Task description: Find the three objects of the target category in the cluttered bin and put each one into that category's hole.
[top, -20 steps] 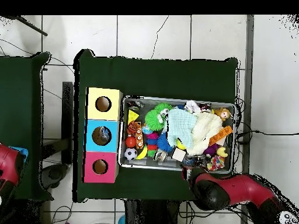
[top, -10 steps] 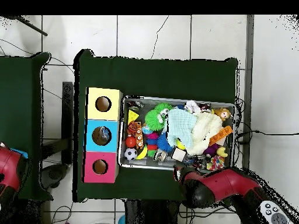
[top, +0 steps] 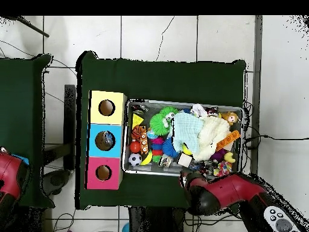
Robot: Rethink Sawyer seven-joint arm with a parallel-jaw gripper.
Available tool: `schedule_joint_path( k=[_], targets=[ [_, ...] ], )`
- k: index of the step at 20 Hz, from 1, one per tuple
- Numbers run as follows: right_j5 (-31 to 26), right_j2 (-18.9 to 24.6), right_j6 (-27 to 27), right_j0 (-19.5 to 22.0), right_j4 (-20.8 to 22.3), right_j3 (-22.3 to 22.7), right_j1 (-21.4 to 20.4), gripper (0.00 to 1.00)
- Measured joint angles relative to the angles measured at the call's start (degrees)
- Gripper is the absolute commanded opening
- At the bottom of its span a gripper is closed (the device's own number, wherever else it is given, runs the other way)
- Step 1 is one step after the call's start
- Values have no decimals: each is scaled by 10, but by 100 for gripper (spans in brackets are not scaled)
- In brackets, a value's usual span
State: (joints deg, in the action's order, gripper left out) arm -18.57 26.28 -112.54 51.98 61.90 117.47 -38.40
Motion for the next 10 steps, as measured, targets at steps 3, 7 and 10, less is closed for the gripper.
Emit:
schedule_joint_path(
  k=[3,7,10],
  targets=[
    [7,-8,0,-1,4,-4,1,100],
    [13,-21,0,-4,13,-11,3,100],
    [18,-42,0,-20,28,-23,4,100]
  ],
)
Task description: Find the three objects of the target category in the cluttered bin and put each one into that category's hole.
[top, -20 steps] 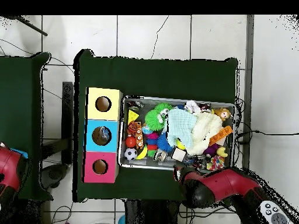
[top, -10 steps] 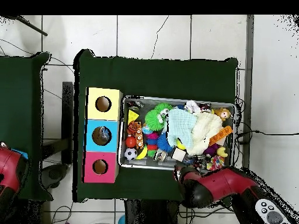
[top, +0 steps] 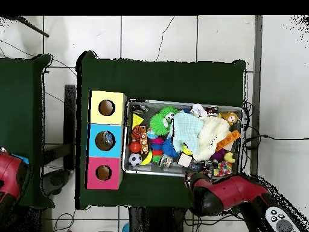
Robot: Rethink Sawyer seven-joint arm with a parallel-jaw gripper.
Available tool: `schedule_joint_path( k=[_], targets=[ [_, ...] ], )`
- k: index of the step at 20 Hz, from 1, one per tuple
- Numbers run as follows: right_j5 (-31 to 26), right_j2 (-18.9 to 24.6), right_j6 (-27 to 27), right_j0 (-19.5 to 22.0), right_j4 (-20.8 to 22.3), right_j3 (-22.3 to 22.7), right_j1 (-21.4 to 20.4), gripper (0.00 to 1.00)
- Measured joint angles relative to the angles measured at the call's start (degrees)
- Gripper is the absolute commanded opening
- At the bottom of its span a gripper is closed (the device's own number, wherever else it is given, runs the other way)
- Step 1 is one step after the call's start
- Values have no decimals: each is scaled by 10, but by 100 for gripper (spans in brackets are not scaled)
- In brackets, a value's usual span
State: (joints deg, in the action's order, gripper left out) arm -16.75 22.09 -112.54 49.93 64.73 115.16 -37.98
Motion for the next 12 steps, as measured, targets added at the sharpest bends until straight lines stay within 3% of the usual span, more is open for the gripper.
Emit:
schedule_joint_path(
  k=[4,12],
  targets=[
    [6,-32,0,-36,23,-16,0,100],
    [7,-126,-4,-147,67,-54,0,100]
  ],
)
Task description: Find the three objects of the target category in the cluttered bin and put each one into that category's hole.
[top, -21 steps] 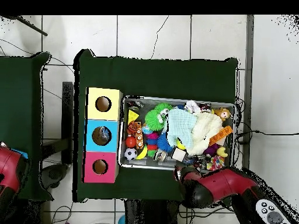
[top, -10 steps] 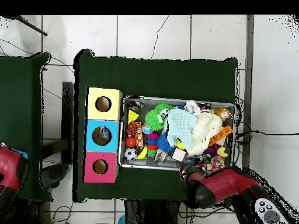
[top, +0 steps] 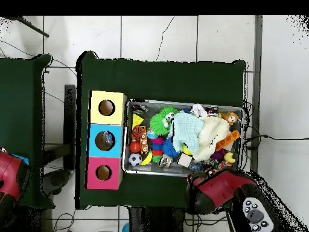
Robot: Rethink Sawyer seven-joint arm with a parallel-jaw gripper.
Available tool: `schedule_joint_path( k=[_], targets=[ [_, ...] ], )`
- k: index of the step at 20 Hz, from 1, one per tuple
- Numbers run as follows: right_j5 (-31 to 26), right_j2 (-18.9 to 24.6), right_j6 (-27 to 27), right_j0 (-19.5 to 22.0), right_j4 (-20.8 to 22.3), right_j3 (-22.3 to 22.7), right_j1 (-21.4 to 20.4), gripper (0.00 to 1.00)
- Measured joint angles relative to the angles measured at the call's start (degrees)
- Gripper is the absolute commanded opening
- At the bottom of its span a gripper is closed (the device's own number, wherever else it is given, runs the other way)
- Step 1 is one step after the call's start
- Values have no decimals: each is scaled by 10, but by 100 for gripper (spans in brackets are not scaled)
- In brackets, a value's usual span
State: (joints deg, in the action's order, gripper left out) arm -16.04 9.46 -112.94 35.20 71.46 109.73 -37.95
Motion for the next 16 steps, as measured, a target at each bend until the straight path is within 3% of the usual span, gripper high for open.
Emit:
schedule_joint_path(
  k=[10,16],
  targets=[
    [0,-107,-36,-102,4,-36,11,100],
    [2,-132,-47,-109,-2,-44,16,100]
  ],
)
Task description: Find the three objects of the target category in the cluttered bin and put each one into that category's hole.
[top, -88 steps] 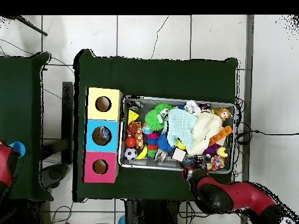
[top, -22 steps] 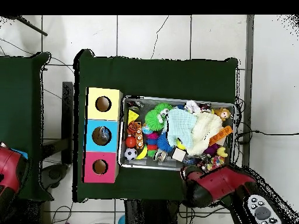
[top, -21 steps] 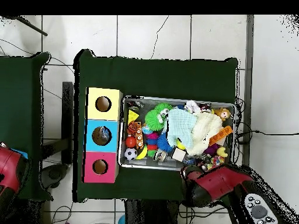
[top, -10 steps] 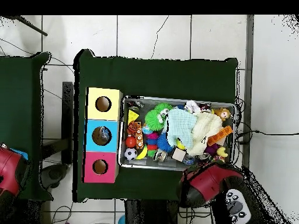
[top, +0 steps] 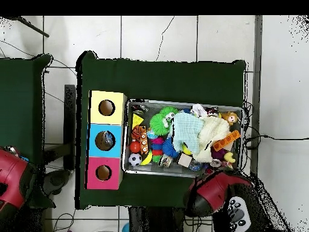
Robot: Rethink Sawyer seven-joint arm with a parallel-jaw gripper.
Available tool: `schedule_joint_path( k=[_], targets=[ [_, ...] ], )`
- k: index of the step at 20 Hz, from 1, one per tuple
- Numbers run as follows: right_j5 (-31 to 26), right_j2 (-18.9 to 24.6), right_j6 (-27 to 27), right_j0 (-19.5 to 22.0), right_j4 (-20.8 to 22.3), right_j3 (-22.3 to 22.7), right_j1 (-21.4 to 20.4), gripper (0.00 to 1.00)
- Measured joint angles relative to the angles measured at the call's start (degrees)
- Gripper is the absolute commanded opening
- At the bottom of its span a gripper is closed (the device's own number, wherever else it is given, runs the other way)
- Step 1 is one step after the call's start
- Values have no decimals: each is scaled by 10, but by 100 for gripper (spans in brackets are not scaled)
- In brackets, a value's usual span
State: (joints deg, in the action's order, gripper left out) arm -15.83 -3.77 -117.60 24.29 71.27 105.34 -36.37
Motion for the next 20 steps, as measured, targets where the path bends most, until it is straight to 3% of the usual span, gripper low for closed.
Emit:
schedule_joint_path(
  k=[11,20],
  targets=[
    [25,-13,0,27,-54,-2,3,100],
    [36,-7,0,73,-107,-2,3,100]
  ],
)
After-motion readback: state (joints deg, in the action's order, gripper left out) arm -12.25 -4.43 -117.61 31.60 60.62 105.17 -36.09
